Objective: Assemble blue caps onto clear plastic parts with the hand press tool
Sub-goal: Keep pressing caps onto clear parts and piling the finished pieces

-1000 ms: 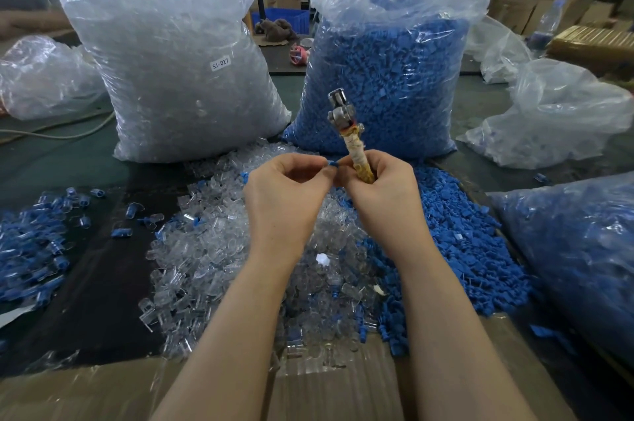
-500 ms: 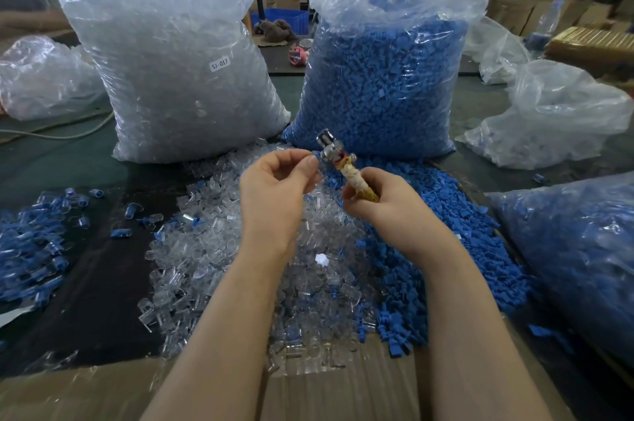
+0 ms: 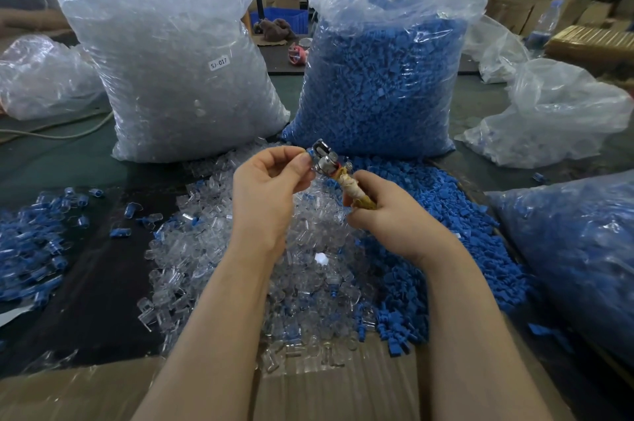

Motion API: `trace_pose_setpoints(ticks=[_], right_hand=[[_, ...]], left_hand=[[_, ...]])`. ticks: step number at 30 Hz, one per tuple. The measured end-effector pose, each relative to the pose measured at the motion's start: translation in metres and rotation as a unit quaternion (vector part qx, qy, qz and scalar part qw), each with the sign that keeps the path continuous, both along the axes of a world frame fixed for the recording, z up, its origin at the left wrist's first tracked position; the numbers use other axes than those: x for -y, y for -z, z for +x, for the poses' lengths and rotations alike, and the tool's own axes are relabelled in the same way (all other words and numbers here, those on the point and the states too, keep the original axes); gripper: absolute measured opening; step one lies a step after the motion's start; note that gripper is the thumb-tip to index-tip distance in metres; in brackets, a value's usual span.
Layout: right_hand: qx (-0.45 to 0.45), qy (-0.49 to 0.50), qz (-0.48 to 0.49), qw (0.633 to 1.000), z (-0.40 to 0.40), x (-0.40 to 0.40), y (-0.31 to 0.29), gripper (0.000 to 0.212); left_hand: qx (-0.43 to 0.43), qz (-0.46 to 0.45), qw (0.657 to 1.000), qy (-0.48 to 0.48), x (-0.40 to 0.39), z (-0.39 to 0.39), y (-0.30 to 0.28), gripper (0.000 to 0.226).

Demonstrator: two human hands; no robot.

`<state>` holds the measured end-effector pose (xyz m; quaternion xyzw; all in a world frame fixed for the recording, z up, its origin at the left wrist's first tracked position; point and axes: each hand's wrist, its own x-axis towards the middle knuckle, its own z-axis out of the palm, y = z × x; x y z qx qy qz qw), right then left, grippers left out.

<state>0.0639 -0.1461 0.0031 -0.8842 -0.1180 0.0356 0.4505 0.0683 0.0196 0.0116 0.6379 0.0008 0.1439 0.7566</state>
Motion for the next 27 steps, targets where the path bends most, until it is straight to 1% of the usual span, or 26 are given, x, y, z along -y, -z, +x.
trace_pose_setpoints(ticks=[4,7,11,14,19,21,23,25,27], right_hand=[[0.016,0.008,-0.02,1.0,0.0,-0.001,0.001,0.009],[0.027,0.019,-0.041,0.999,0.001,-0.002,0.002,0.01],[0.035,0.028,-0.045,0.998,0.002,-0.003,0.004,0.01],[0.032,0.032,-0.047,0.998,0.003,-0.003,0.005,0.006],[0.019,0.022,-0.055,0.998,0.003,-0.003,0.002,0.009],[0.02,0.035,-0.07,0.997,0.004,-0.004,0.003,0.01],[0.028,0.068,-0.091,0.993,0.005,-0.004,0.004,0.006],[0.026,0.115,-0.115,0.986,0.008,-0.001,0.006,0.006],[0.013,0.162,-0.149,0.975,0.01,0.004,0.008,0.008]], left_hand=[[0.0,0.001,1.0,-0.002,0.0,0.0,-0.001,0.012],[-0.001,-0.002,1.0,-0.002,0.002,0.0,-0.001,0.012],[-0.003,-0.004,1.0,-0.004,0.002,-0.001,-0.001,0.014],[-0.006,-0.005,1.0,-0.004,0.003,-0.001,0.0,0.014],[-0.026,-0.019,0.999,-0.006,0.002,0.001,0.001,0.011],[-0.048,-0.052,0.997,-0.018,-0.001,0.002,0.002,0.01],[-0.07,-0.13,0.988,-0.045,-0.009,0.003,0.001,0.007],[-0.093,-0.245,0.96,-0.094,-0.023,0.007,-0.004,0.005],[-0.1,-0.352,0.919,-0.149,-0.044,0.008,-0.008,0.007]])
